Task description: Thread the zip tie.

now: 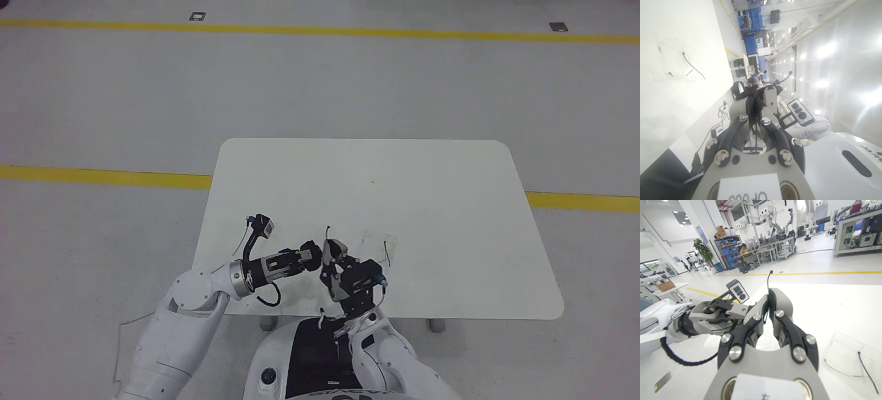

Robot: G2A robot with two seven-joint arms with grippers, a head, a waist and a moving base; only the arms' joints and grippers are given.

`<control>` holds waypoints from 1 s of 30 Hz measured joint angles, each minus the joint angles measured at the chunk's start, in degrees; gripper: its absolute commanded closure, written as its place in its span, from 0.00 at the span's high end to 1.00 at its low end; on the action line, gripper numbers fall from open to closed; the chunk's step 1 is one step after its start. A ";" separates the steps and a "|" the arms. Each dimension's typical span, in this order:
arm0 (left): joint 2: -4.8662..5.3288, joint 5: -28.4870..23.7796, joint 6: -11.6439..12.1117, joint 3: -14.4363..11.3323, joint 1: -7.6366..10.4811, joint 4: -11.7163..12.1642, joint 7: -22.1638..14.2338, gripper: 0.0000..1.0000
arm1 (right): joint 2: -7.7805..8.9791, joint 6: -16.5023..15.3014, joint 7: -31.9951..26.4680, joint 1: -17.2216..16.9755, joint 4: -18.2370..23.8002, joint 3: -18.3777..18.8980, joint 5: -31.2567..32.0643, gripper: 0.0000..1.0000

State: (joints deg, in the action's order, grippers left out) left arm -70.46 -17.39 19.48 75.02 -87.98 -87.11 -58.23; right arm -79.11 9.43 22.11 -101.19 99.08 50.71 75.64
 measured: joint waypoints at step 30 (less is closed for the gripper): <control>0.65 -0.25 -0.42 -1.21 0.03 -0.41 2.54 0.00 | -0.02 -0.14 1.56 -0.43 -0.23 0.52 -1.04 0.00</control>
State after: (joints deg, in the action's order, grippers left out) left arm -69.81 -17.63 19.06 73.81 -87.94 -87.52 -55.69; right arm -79.13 9.29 23.67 -101.62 98.85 51.24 74.60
